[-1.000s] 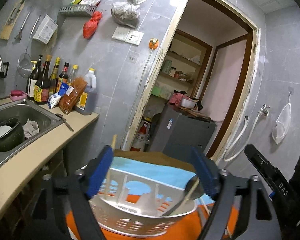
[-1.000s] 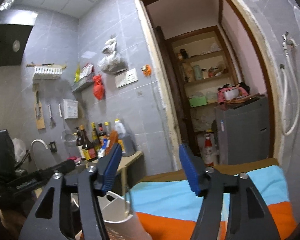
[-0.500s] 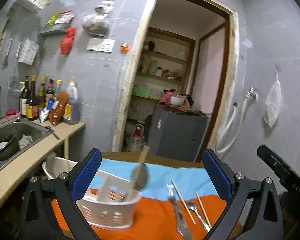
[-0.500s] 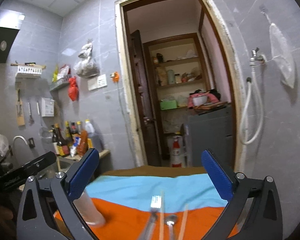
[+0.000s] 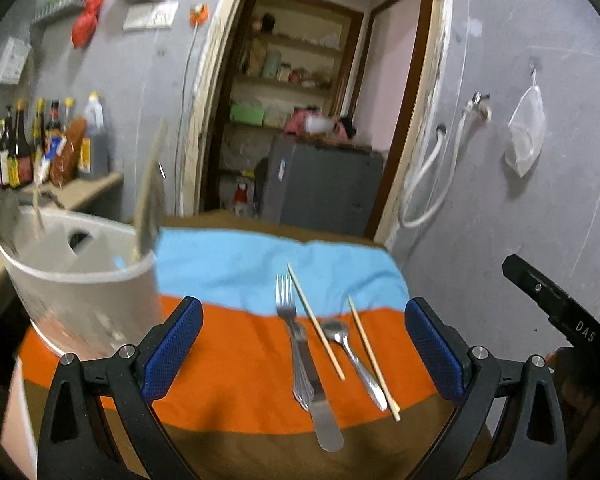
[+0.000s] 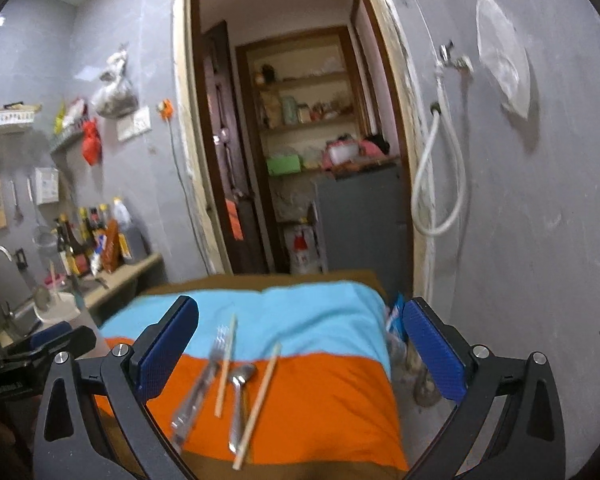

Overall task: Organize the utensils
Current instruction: 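Move both tools back down over the remaining fork, spoon and chopsticks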

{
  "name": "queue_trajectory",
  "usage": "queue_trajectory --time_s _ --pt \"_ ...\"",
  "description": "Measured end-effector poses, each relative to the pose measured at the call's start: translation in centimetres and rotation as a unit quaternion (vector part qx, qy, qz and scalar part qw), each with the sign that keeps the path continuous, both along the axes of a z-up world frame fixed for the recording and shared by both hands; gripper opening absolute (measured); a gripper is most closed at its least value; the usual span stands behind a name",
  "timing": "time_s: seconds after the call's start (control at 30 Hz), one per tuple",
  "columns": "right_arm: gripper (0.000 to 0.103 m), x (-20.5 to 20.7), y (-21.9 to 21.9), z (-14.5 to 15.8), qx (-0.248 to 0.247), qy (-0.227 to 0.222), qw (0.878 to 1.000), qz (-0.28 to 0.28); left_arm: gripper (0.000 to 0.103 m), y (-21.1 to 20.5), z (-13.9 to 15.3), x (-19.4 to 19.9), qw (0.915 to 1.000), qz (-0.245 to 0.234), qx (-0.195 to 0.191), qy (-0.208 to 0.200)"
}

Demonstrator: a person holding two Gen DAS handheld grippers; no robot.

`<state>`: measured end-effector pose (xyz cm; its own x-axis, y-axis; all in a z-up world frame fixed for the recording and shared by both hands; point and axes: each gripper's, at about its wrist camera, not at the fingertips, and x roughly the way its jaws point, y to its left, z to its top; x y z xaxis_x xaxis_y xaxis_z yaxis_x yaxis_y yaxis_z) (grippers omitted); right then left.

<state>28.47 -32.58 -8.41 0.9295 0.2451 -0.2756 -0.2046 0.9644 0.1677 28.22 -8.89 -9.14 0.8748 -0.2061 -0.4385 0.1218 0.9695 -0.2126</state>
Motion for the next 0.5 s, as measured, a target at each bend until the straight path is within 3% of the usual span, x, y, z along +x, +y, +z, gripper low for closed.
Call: queue_trajectory --time_s 0.33,0.43,0.5 --pt "0.102 3.8 -0.3 -4.5 0.007 0.086 0.996 0.017 0.098 -1.2 -5.0 4.7 0.9933 0.009 0.039 0.108" --pt "0.096 4.9 0.2 -5.6 0.001 0.111 0.993 0.031 0.098 -0.9 -6.2 5.9 0.9896 0.015 0.034 0.139" --pt "0.087 5.4 0.4 -6.3 0.0 0.128 0.991 0.041 0.097 -0.6 -6.7 6.3 0.9879 0.016 0.03 0.151"
